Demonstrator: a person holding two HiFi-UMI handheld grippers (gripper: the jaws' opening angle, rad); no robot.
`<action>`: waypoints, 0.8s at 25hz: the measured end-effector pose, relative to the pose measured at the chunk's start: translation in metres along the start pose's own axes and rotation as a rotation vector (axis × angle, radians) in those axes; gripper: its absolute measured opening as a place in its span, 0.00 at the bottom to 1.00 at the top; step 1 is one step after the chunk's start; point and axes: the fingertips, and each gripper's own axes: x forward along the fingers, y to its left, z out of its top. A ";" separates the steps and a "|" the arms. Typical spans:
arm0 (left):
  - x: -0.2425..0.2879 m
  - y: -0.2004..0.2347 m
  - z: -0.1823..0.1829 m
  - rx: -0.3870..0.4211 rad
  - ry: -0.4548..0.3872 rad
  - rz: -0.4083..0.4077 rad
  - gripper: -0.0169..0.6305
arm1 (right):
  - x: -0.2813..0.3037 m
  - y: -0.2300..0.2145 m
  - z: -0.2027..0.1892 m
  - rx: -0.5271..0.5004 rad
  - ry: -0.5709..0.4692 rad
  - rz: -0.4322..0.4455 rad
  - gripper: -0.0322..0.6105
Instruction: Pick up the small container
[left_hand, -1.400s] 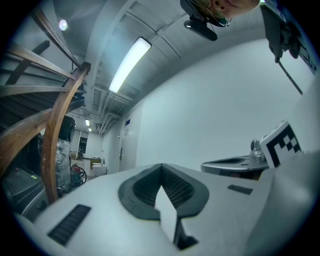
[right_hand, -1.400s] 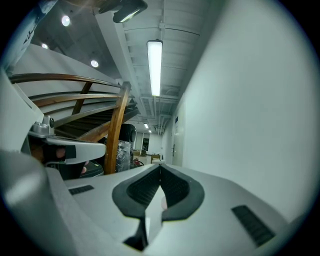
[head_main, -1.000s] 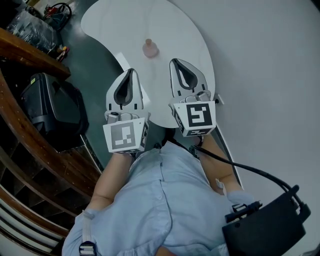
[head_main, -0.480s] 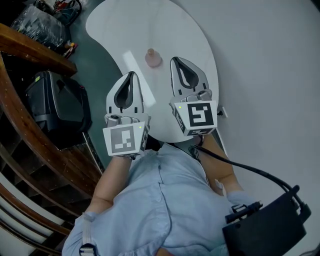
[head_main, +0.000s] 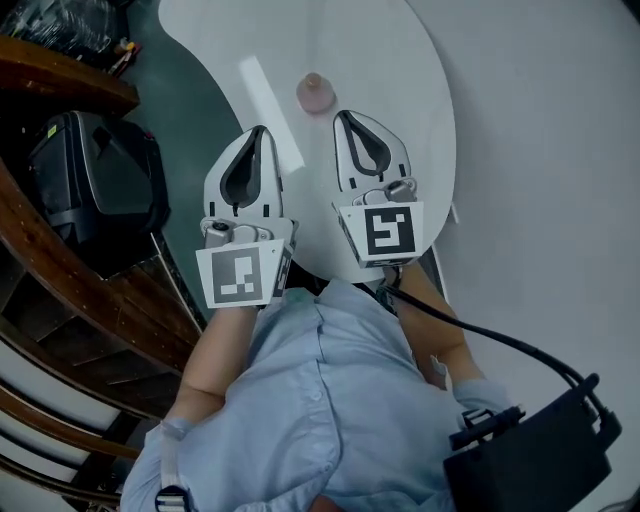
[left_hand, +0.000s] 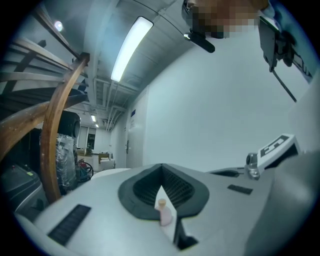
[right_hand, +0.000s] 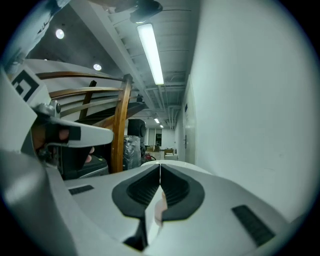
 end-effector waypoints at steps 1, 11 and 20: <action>0.002 0.003 -0.004 -0.005 0.005 0.000 0.03 | 0.005 0.004 -0.010 -0.025 0.017 0.013 0.05; 0.014 0.029 -0.034 -0.049 0.066 0.001 0.02 | 0.031 0.015 -0.050 0.033 0.103 0.010 0.05; 0.030 0.042 -0.056 -0.067 0.115 -0.019 0.02 | 0.047 0.019 -0.082 0.111 0.222 0.029 0.49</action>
